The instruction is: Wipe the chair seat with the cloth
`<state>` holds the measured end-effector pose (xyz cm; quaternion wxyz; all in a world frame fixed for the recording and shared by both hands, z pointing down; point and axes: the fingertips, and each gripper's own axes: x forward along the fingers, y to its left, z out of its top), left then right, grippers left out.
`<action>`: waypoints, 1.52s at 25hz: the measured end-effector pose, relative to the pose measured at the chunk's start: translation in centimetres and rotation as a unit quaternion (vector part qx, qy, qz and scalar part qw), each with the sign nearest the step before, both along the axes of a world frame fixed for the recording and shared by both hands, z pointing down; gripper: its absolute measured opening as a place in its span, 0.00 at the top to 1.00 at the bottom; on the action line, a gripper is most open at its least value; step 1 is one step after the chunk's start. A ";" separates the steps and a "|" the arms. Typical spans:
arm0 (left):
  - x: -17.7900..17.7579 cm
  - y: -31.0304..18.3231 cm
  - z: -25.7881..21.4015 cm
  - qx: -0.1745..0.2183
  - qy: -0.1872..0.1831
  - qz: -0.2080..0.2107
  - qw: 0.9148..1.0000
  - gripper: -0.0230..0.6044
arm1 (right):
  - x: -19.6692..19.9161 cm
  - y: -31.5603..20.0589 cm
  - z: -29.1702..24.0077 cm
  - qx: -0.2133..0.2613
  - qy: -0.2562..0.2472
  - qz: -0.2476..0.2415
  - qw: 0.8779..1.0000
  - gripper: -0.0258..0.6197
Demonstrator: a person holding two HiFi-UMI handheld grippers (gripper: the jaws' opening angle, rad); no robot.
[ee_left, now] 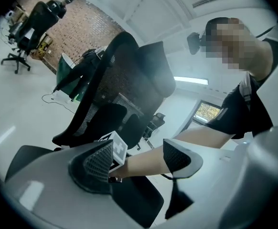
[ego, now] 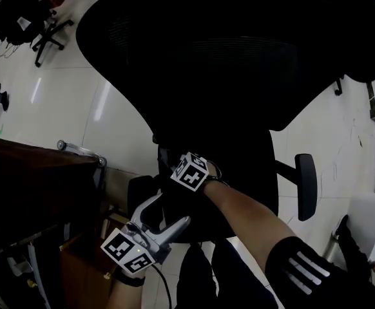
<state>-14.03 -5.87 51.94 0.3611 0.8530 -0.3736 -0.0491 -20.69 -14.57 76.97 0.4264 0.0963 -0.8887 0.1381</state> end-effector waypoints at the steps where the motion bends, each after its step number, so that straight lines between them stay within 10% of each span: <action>1: 0.0 -0.2 0.2 0.002 0.000 -0.001 1.000 0.40 | -0.3 -0.2 0.7 0.001 0.002 -0.005 1.000 0.91; 12: 1.1 -1.0 2.4 -0.007 -0.003 -0.001 1.000 0.40 | 1.2 -0.9 4.9 0.014 0.015 -0.041 0.999 0.91; 31: 8.7 -0.4 2.8 -0.024 0.001 0.059 0.998 0.40 | 34.2 -7.1 5.9 0.024 0.209 0.152 0.966 0.91; 38: 6.6 0.7 3.1 -0.030 -0.009 0.038 0.999 0.40 | 26.0 -5.8 3.8 0.007 0.130 0.151 0.980 0.91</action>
